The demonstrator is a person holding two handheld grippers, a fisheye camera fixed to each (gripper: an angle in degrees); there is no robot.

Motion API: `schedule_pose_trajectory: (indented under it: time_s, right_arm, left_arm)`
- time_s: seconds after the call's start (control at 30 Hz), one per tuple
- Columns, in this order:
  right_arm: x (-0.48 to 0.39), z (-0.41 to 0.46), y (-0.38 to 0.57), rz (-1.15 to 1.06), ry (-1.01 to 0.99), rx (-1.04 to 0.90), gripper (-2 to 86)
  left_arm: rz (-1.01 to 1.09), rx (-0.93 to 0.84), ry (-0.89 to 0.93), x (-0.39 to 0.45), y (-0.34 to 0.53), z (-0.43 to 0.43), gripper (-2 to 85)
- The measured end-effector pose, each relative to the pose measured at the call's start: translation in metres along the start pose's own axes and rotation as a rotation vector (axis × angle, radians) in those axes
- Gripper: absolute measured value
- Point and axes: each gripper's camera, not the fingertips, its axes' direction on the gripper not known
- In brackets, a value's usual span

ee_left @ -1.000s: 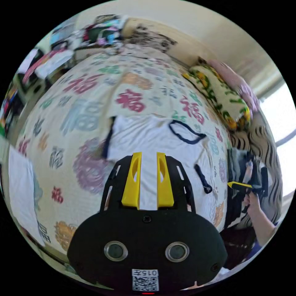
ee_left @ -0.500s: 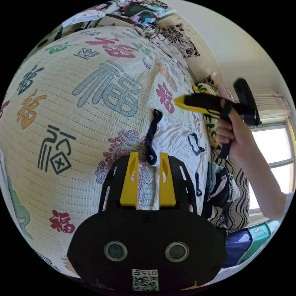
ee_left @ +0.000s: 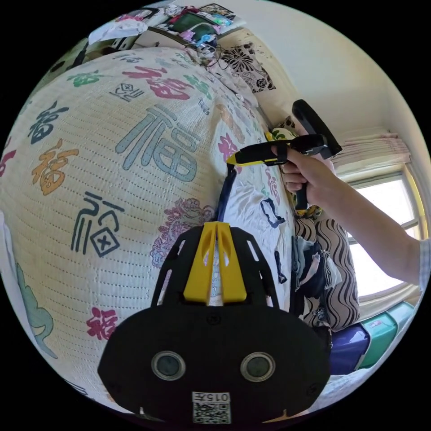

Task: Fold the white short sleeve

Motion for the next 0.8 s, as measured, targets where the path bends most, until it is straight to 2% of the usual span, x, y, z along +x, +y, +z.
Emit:
schedule_pose_trajectory:
  time_s: [0.2, 0.27, 0.43, 0.57, 0.6, 0.67, 0.73, 0.8]
  right_arm:
    - [0.079, -0.043, 0.095, 0.151, -0.266, 0.279, -0.6]
    - [0.101, -0.041, 0.129, 0.213, -0.29, 0.3, -0.6]
    - [0.149, -0.015, 0.191, 0.38, -0.307, 0.294, -0.2]
    - [0.17, 0.025, 0.203, 0.443, -0.221, 0.146, 1.6]
    - [0.176, 0.032, 0.205, 0.492, -0.168, 0.094, 2.5]
    - [0.182, 0.029, 0.206, 0.516, -0.178, 0.115, 3.8]
    - [0.181, 0.015, 0.203, 0.496, -0.185, 0.173, 4.7]
    - [0.168, 0.0, 0.185, 0.393, -0.156, 0.198, 5.0]
  left_arm:
    - [0.211, 0.029, -0.036, 0.064, 0.021, -0.008, -0.9]
    - [0.271, 0.003, -0.029, 0.084, 0.029, 0.001, -0.9]
    - [0.347, -0.135, 0.003, 0.12, 0.053, 0.052, -0.8]
    - [0.368, -0.262, -0.087, 0.129, 0.071, 0.1, -0.3]
    - [0.377, -0.325, -0.062, 0.13, 0.073, 0.113, 0.1]
    - [0.4, -0.396, -0.026, 0.134, 0.072, 0.124, 1.9]
    - [0.434, -0.381, -0.028, 0.141, 0.066, 0.119, 3.8]
    - [0.45, -0.267, -0.048, 0.151, 0.049, 0.102, 5.0]
